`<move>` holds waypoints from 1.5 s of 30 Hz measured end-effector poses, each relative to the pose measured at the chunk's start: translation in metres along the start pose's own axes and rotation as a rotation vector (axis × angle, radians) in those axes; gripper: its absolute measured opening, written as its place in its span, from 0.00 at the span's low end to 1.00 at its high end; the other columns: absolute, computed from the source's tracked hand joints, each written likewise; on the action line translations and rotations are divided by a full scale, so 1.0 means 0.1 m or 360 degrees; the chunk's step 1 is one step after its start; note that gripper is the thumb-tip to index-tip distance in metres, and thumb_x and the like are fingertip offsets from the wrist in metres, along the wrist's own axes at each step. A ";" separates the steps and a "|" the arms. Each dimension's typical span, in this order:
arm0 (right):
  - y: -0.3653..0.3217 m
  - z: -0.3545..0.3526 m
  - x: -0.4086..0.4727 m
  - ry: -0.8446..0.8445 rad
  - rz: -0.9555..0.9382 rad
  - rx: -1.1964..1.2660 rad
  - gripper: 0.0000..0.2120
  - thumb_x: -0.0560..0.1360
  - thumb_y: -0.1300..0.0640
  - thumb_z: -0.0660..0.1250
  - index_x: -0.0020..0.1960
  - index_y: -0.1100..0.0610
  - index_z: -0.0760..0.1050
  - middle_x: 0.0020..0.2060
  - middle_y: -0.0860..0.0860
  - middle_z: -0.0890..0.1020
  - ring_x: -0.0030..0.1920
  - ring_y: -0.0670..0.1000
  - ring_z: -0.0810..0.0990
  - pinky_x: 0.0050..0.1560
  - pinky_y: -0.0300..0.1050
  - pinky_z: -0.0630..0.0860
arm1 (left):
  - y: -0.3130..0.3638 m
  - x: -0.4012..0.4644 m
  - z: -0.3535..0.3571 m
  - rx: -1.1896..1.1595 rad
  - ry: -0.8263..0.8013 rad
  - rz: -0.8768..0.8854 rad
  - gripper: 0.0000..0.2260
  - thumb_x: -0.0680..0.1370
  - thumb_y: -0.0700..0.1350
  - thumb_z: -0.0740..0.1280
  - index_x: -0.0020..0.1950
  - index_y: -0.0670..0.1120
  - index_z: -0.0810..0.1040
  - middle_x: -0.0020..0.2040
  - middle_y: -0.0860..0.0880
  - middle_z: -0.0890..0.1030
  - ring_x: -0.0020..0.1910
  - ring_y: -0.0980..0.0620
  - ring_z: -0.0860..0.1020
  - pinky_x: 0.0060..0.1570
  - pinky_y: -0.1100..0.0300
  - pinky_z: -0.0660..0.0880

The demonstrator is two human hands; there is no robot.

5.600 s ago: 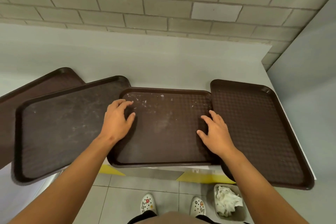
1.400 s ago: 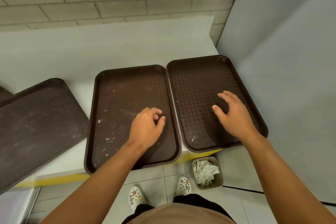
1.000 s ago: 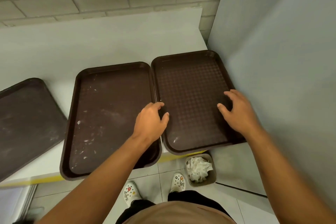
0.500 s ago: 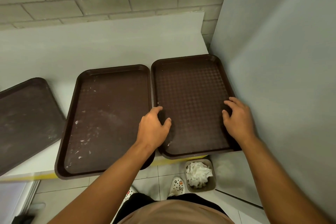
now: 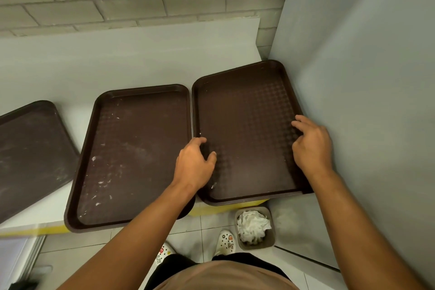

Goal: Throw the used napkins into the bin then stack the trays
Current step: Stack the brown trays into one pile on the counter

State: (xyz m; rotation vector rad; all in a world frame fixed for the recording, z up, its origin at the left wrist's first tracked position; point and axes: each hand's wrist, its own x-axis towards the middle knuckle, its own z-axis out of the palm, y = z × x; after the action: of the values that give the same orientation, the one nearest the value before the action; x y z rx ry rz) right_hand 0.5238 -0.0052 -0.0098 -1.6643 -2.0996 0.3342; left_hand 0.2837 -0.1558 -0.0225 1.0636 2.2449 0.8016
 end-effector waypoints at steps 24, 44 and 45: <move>-0.24 -0.48 -0.06 0.0159 -0.0052 0.0007 0.26 0.73 0.75 0.59 0.66 0.59 0.80 0.69 0.50 0.78 0.60 0.59 0.77 0.61 0.50 0.75 | 0.13 0.03 -0.34 0.0014 0.0162 0.0169 0.22 0.78 0.51 0.69 0.72 0.54 0.72 0.59 0.52 0.81 0.57 0.51 0.80 0.60 0.51 0.79; -1.29 -0.26 -0.36 -0.0324 0.0006 0.0455 0.38 0.66 0.32 0.75 0.69 0.49 0.69 0.62 0.46 0.77 0.63 0.53 0.77 0.60 0.53 0.79 | -0.64 -0.29 -1.31 -0.0342 0.0505 0.0243 0.26 0.79 0.42 0.67 0.75 0.58 0.66 0.68 0.58 0.75 0.52 0.56 0.81 0.58 0.53 0.80; -1.36 -0.24 -0.39 -0.0356 0.0028 0.0511 0.35 0.67 0.34 0.75 0.67 0.48 0.70 0.58 0.45 0.79 0.59 0.52 0.79 0.55 0.51 0.80 | -0.69 -0.32 -1.37 -0.0347 0.0517 0.0230 0.26 0.79 0.41 0.67 0.75 0.57 0.66 0.67 0.58 0.75 0.52 0.57 0.81 0.59 0.54 0.79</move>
State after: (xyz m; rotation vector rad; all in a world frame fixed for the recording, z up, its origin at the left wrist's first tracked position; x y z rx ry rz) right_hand 0.4257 -0.0782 0.0651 -1.5117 -2.0520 0.8503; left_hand 0.1756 -0.2559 0.0295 1.0606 2.2882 1.3320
